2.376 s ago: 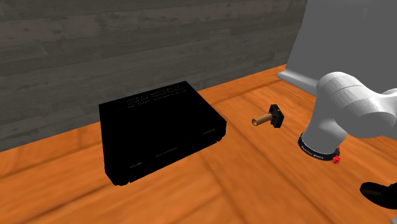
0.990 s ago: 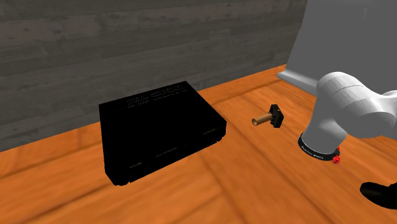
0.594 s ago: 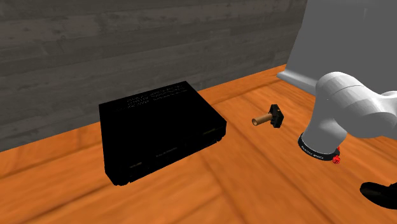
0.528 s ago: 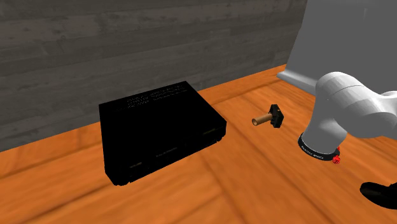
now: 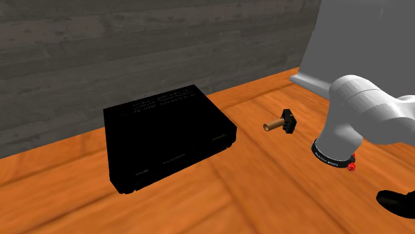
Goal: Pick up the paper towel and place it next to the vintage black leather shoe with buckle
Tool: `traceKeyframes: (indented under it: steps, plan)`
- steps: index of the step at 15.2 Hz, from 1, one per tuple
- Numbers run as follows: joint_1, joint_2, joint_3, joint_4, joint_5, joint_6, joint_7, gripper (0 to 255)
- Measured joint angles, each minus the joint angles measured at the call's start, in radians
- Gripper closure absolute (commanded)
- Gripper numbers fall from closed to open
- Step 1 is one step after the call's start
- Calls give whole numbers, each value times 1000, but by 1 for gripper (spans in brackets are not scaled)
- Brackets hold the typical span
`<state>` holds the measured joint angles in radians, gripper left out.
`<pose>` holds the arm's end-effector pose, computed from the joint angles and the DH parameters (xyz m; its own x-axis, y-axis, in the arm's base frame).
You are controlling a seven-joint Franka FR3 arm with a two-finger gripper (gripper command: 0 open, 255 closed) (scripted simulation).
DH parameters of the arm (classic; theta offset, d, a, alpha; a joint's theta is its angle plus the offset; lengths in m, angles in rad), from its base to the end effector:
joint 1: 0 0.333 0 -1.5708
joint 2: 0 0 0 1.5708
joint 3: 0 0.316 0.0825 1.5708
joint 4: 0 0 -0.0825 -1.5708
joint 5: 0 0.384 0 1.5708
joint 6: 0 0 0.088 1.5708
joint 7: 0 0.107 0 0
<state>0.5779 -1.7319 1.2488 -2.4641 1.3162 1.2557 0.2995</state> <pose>-0.2338 0.3407 0.3377 0.6002 0.7988 0.0412 0.7940 -0.6013 0.0894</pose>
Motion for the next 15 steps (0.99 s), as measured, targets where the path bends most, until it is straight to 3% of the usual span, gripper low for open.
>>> traceKeyframes:
  steps: [3, 4, 10, 15]
  plan:
    - [2, 1, 3, -2, 1, 2, 1, 255]
    - [3, 1, 3, -2, 1, 3, 1, 0]
    - [5, 2, 7, -2, 2, -2, 1, 0]
    - [-42, 47, -91, 63, -85, -43, -6, 0]
